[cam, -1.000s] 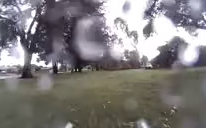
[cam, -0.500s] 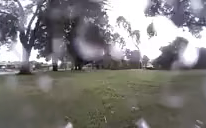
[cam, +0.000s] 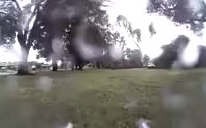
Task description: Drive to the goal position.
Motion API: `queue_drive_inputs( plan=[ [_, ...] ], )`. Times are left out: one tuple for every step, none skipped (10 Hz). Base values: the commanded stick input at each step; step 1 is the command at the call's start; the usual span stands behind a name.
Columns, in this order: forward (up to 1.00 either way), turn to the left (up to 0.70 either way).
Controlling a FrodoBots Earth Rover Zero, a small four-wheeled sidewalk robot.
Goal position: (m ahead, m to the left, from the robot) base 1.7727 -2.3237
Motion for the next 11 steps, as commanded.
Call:
queue_drive_inputs(
  plan=[
    [1.00, 0.01],
    [1.00, 0.01],
    [1.00, 0.01],
    [1.00, 0.01],
    [1.00, 0.01],
    [1.00, 0.01],
    [1.00, 0.01],
    [1.00, 0.01],
    [1.00, 0.01],
    [1.00, 0.01],
    [1.00, 0.01]
  ],
)
